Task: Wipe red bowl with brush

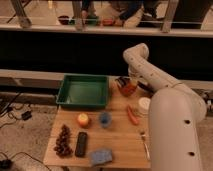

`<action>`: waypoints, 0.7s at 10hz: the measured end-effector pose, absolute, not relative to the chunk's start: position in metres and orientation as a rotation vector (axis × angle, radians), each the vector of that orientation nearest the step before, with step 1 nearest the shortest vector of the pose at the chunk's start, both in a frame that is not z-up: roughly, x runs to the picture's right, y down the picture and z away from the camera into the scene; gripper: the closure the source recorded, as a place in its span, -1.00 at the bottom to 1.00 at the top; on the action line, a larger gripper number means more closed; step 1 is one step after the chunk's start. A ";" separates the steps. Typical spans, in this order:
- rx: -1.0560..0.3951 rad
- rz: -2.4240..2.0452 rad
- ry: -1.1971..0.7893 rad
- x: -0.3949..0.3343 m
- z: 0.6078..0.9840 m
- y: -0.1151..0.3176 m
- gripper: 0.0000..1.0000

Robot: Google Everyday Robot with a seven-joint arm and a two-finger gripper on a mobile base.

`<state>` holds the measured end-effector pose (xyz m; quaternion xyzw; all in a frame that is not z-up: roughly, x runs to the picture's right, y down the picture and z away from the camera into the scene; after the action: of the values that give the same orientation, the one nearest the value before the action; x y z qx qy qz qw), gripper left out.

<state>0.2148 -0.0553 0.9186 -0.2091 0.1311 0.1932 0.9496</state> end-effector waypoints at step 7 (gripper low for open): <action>-0.420 0.454 0.297 0.259 0.908 -0.046 1.00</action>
<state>0.2588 -0.0463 0.9083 -0.2059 0.1454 0.2228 0.9417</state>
